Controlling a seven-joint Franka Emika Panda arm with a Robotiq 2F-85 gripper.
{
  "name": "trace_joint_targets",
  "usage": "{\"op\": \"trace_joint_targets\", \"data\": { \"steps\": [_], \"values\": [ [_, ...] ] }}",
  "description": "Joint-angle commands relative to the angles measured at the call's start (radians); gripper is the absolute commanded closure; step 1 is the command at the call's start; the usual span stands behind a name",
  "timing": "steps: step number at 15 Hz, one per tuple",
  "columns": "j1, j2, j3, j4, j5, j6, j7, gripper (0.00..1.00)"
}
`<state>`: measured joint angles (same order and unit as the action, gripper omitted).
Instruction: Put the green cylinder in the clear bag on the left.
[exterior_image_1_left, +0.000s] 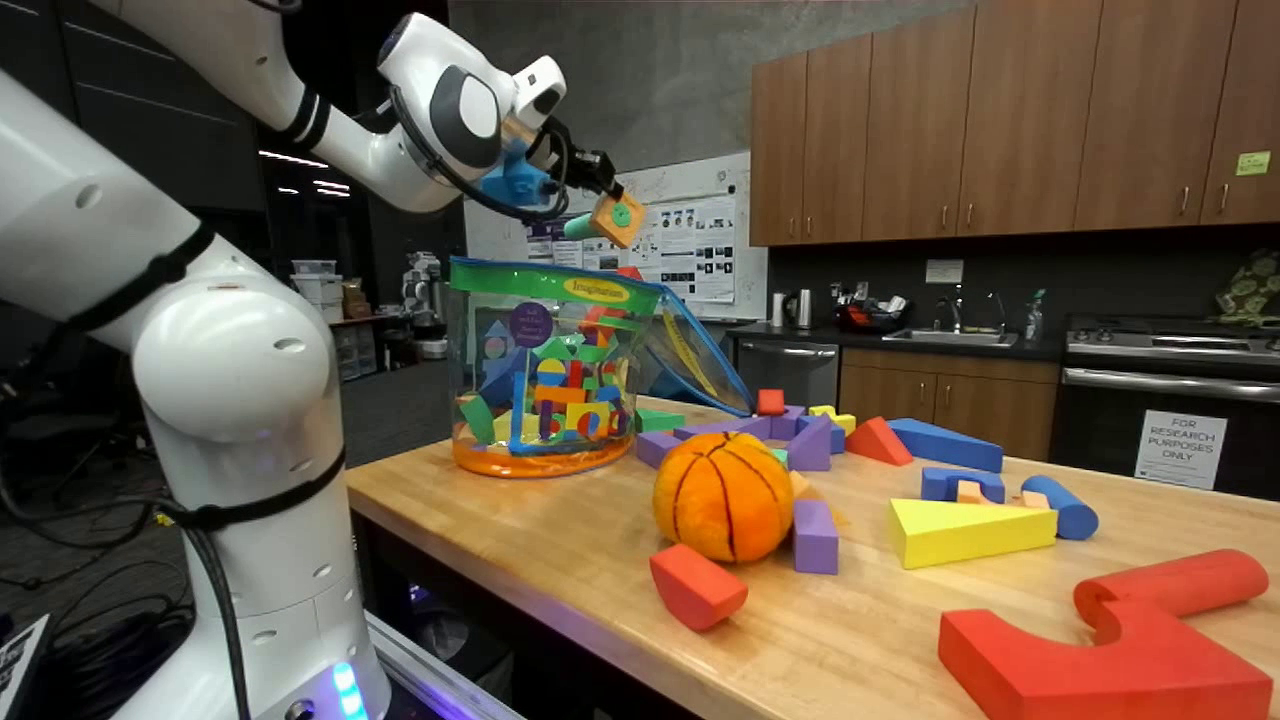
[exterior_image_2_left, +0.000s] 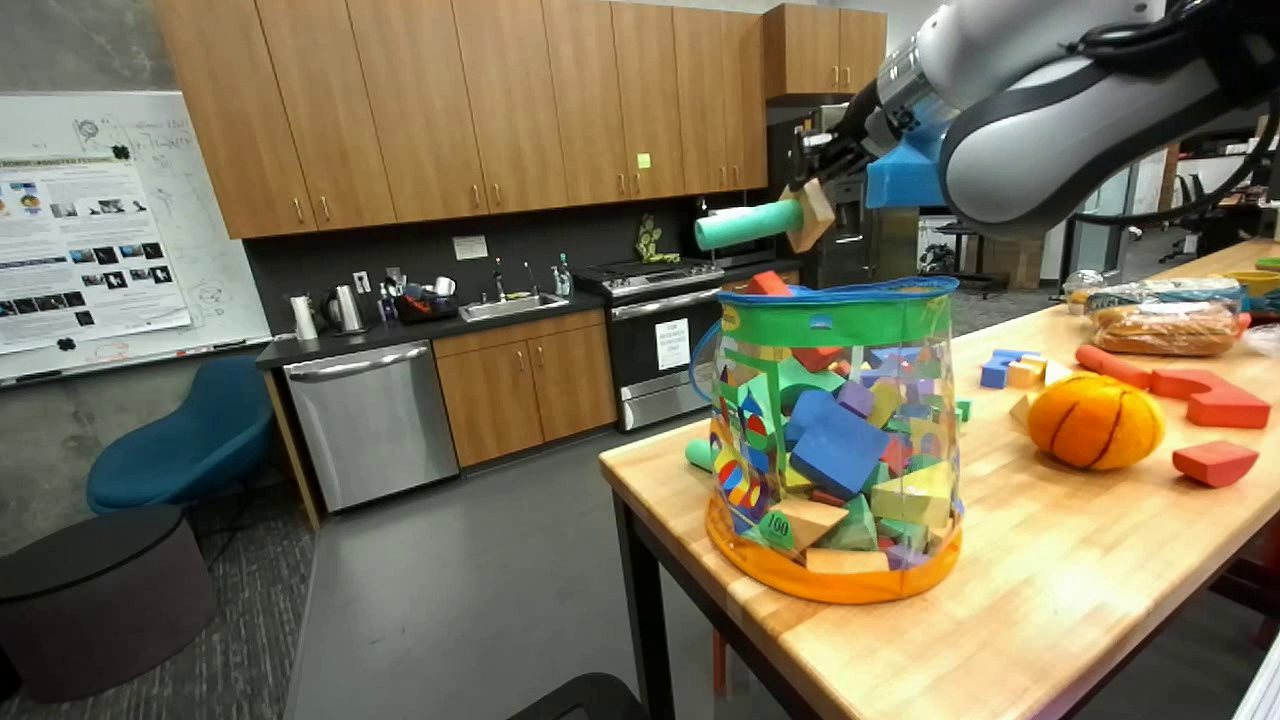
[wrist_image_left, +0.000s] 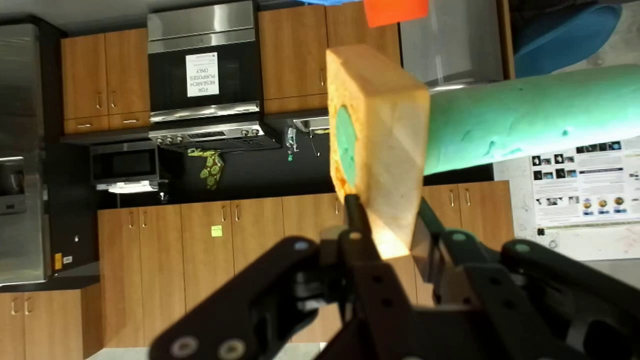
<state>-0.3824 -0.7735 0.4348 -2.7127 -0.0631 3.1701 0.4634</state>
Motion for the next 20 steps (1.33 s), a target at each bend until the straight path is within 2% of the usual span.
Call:
{"op": "trace_joint_targets", "data": {
  "steps": [1,4,5,20],
  "values": [
    [-0.009,-0.01,0.031,-0.01,0.063,0.0,-0.04,0.75],
    [-0.036,-0.034,0.061,-0.026,0.071,-0.001,-0.037,0.58],
    [-0.039,-0.036,0.062,-0.027,0.071,-0.001,-0.037,0.56],
    [-0.04,-0.038,0.063,-0.027,0.071,-0.001,-0.037,0.56]
  ]
}}
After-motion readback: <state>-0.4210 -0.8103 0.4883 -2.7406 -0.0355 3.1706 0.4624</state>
